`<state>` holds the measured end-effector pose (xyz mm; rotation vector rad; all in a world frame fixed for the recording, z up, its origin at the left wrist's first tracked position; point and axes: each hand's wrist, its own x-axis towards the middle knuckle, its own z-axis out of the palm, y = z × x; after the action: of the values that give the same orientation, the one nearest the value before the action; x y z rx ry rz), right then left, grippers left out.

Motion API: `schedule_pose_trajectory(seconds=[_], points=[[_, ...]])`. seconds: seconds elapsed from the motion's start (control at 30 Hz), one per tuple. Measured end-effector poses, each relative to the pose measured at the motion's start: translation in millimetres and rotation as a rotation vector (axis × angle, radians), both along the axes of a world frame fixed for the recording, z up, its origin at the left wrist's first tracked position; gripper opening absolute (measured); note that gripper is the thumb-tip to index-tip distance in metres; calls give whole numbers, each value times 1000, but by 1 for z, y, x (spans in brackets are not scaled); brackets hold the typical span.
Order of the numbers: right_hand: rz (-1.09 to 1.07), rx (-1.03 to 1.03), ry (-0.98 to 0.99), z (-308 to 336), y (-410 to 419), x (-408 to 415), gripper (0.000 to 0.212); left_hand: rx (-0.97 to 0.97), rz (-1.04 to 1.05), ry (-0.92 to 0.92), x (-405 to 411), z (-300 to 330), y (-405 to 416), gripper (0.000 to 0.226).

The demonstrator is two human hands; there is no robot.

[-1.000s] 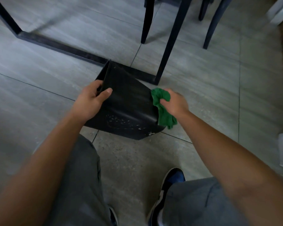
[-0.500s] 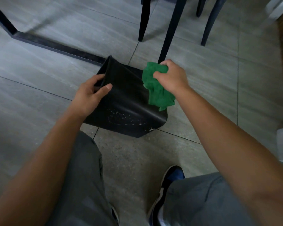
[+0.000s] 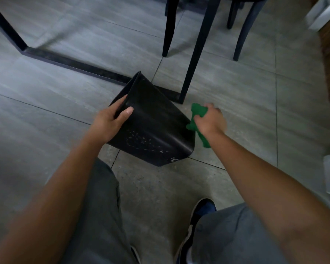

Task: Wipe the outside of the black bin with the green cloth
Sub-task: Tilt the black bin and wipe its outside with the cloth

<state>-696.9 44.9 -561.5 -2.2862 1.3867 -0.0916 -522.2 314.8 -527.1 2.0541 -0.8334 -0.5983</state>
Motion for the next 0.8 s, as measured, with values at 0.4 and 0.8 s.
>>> schedule_pose_trajectory(seconds=[0.4, 0.8], points=[[-274, 137, -252, 51, -27, 19, 60, -243, 213, 28, -24, -16, -21, 59], [-181, 78, -328, -11, 4, 13, 53, -267, 216, -33, -27, -24, -10, 53]])
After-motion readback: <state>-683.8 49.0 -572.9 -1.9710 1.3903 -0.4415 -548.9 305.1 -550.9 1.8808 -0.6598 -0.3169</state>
